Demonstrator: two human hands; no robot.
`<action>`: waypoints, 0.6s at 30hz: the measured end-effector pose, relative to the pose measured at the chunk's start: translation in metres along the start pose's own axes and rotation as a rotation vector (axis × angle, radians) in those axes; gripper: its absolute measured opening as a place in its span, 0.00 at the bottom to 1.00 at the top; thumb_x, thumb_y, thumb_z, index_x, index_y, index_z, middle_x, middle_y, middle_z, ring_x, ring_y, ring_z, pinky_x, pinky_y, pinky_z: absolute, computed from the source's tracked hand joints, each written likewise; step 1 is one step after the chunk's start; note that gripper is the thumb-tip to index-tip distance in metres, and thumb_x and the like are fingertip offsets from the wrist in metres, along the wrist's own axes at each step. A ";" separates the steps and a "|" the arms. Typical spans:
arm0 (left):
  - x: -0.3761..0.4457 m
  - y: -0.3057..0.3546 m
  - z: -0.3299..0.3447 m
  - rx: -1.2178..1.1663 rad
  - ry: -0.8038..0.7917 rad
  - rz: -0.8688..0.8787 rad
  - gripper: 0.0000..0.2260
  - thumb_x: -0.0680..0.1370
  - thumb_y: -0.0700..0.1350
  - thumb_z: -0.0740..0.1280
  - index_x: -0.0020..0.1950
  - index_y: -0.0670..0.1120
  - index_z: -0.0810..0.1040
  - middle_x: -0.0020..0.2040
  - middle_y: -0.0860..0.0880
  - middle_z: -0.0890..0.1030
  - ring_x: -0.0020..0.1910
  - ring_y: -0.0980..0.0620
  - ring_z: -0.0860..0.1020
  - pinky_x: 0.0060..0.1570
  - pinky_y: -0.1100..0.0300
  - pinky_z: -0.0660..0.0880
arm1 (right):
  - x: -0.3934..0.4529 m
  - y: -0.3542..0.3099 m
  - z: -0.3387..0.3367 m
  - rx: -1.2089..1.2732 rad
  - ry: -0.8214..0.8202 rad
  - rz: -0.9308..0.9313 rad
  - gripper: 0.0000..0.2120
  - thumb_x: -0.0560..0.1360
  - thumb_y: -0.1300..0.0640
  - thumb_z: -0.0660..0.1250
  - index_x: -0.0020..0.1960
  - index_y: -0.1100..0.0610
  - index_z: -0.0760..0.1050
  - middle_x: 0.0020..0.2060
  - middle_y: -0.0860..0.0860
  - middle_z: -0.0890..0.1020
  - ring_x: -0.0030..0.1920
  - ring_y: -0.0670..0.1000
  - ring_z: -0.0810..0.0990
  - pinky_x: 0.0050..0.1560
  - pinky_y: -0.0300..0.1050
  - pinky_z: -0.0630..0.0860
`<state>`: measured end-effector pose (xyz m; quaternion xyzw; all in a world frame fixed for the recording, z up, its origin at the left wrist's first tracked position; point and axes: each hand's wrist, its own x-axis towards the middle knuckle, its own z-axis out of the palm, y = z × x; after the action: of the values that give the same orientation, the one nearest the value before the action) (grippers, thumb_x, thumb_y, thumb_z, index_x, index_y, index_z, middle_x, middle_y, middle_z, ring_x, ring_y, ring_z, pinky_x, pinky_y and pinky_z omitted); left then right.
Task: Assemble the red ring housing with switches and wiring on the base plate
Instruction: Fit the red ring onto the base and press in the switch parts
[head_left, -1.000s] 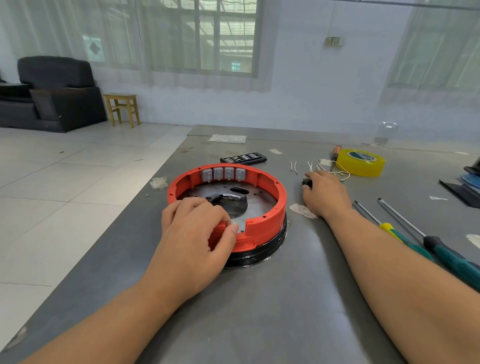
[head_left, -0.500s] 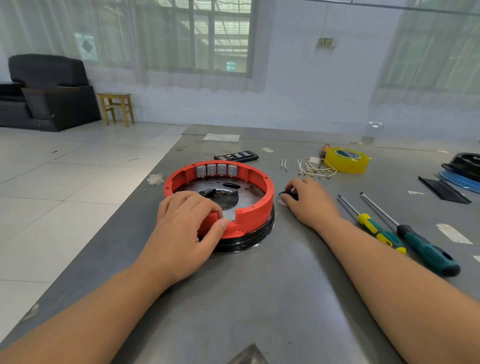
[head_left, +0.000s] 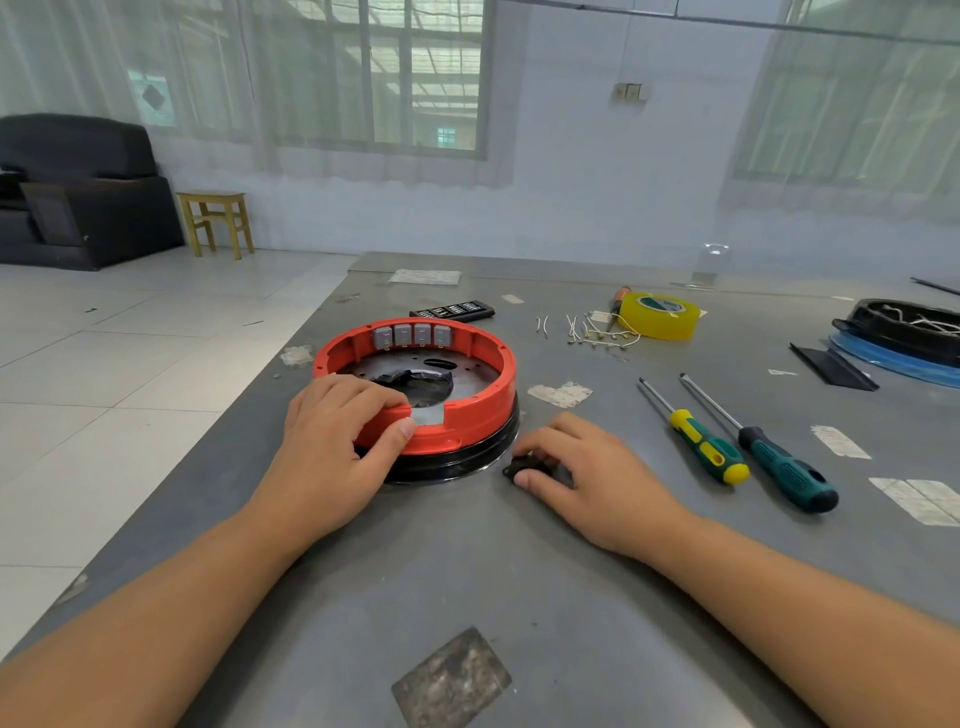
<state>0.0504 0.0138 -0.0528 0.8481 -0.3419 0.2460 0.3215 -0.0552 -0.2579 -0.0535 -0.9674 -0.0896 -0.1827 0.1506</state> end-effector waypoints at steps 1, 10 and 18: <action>0.000 0.000 -0.001 -0.004 -0.006 0.000 0.19 0.79 0.60 0.59 0.57 0.51 0.83 0.54 0.55 0.80 0.63 0.49 0.74 0.68 0.53 0.62 | -0.003 -0.004 -0.001 0.011 -0.008 -0.028 0.12 0.80 0.43 0.67 0.62 0.45 0.78 0.53 0.42 0.75 0.53 0.41 0.73 0.55 0.36 0.71; -0.003 0.007 -0.004 -0.032 -0.036 0.043 0.20 0.80 0.60 0.59 0.60 0.51 0.85 0.55 0.56 0.82 0.64 0.51 0.75 0.70 0.50 0.64 | 0.002 -0.038 0.007 -0.015 0.282 -0.184 0.13 0.81 0.45 0.67 0.60 0.51 0.80 0.52 0.44 0.79 0.51 0.46 0.78 0.51 0.42 0.77; -0.003 0.005 -0.001 -0.045 -0.011 0.062 0.18 0.80 0.59 0.60 0.60 0.53 0.83 0.56 0.57 0.81 0.65 0.52 0.73 0.70 0.53 0.61 | 0.027 -0.052 0.019 -0.031 0.546 -0.231 0.11 0.80 0.50 0.68 0.58 0.55 0.83 0.53 0.51 0.81 0.53 0.53 0.79 0.51 0.54 0.76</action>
<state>0.0441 0.0129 -0.0521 0.8310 -0.3752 0.2434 0.3307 -0.0362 -0.2003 -0.0463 -0.8681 -0.1523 -0.4535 0.1324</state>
